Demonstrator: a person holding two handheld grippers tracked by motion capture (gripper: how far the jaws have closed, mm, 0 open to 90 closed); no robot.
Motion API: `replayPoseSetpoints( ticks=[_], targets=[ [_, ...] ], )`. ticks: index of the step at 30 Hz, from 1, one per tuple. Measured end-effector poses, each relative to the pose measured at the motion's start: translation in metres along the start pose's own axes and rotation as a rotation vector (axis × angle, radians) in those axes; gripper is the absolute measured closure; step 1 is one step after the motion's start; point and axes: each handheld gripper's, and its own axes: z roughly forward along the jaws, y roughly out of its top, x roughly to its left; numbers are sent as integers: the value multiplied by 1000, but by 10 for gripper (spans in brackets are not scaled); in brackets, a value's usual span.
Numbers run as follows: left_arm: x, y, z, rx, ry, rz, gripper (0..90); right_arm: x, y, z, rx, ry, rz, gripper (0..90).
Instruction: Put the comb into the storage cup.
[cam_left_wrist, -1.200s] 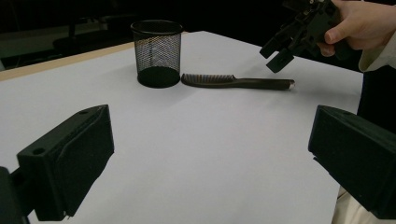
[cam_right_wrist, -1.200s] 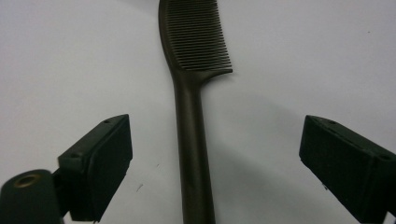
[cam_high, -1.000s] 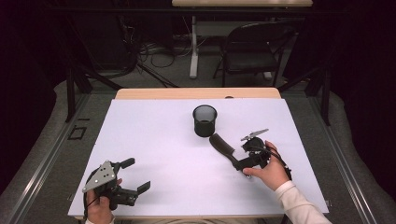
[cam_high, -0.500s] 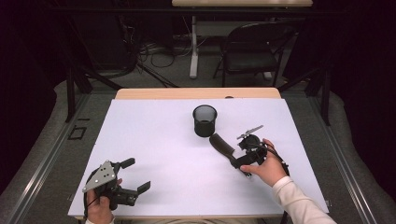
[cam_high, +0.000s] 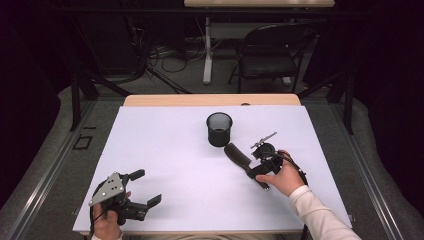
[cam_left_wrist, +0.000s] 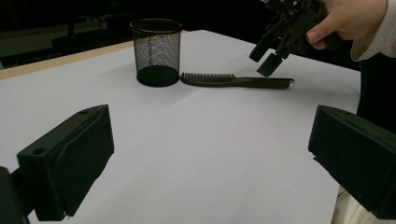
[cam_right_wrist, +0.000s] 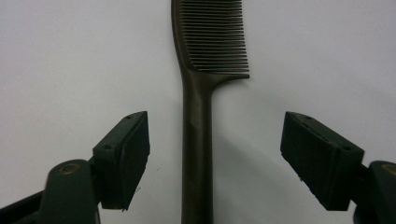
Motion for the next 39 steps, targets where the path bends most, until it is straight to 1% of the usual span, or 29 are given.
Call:
replayPoseSetpoints(
  ticks=[1, 2, 3, 4, 5, 6, 7, 8, 9, 11, 12, 14, 15, 16, 18, 19, 20, 21, 22, 24, 26, 27, 28, 29, 30, 31, 32, 35, 39],
  targets=[
    [0, 0, 0, 1, 0, 2, 5, -1, 4, -7, 128, -18, -30, 257],
    [0, 0, 0, 1, 0, 1, 4, 0, 0, 3, -2, 3, -2, 267],
    [0, 0, 0, 1, 0, 2, 4, 0, 2, 1, 61, 3, -8, 271],
    [0, 0, 0, 1, 0, 1, 5, 0, 3, 2, 77, 6, -8, 276],
    [0, 0, 0, 1, -1, 1, 4, 0, 2, 4, 61, 11, 0, 291],
    [0, 0, 0, 1, 0, 2, 5, 0, 3, 4, 91, 6, 6, 301],
    [0, 0, 0, 1, -1, 2, 5, -1, 3, 5, 99, 4, -8, 302],
    [0, 0, 0, 2, -2, 2, 4, -1, 3, 6, 99, 4, -7, 306],
    [0, 0, 0, 2, -5, 1, 5, -1, 4, 6, 124, -5, -12, 312],
    [0, 0, 0, 3, -3, 1, 5, -1, 5, 6, 146, -5, -22, 360],
    [0, 0, 0, 3, -1, 0, 4, -1, 4, 9, 113, 5, -15, 364],
    [0, 0, 0, 3, -2, 0, 5, -1, 6, 8, 172, -5, -22, 364],
    [0, 0, 0, 3, -2, 0, 5, -1, 5, 11, 135, 4, -17, 368],
    [0, 0, 0, 3, -3, 0, 5, -1, 6, 10, 162, 2, -19, 373],
    [0, 0, 1, 3, -6, -3, 5, 1, 3, 16, 100, 18, 0, 378],
    [0, 0, 1, 1, -4, -3, 5, 0, 6, 13, 176, 6, -16, 380],
    [0, 0, 1, 5, 4, -2, 5, 2, 7, 13, 184, 2, -1, 382],
    [0, 0, 1, 4, 0, -2, 4, 1, 7, 14, 185, 1, -13, 392],
    [0, 0, 1, 4, 2, -2, 5, 1, 7, 16, 165, 10, -10, 410],
    [0, 0, 1, 5, -1, 0, 4, 2, 8, 16, 184, 22, 11, 436],
    [0, 0, 1, 2, -3, -1, 5, 1, 10, 16, 201, 30, -5, 467],
    [0, 0, 1, 5, -1, 0, 4, 1, 11, 16, 214, 32, 2, 475],
    [0, 0, 1, 6, -1, 2, 5, 1, 12, 17, 215, 31, -7, 479],
    [0, 0, 1, 5, -1, 1, 4, 1, 12, 18, 205, 33, -5, 486],
    [0, 0, 1, 6, -2, 2, 5, 2, 11, 20, 180, 33, 0, 497],
    [0, 0, 1, 5, -2, 0, 4, 2, 11, 21, 182, 32, 3, 503],
    [0, 0, 1, 5, -2, 0, 4, 2, 12, 21, 196, 29, 3, 508],
    [0, 0, 1, 6, -2, 0, 4, 2, 15, 21, 228, 20, -21, 532],
    [0, 0, 1, 7, -3, 0, 4, 2, 16, 22, 242, 18, -11, 551]
  ],
)
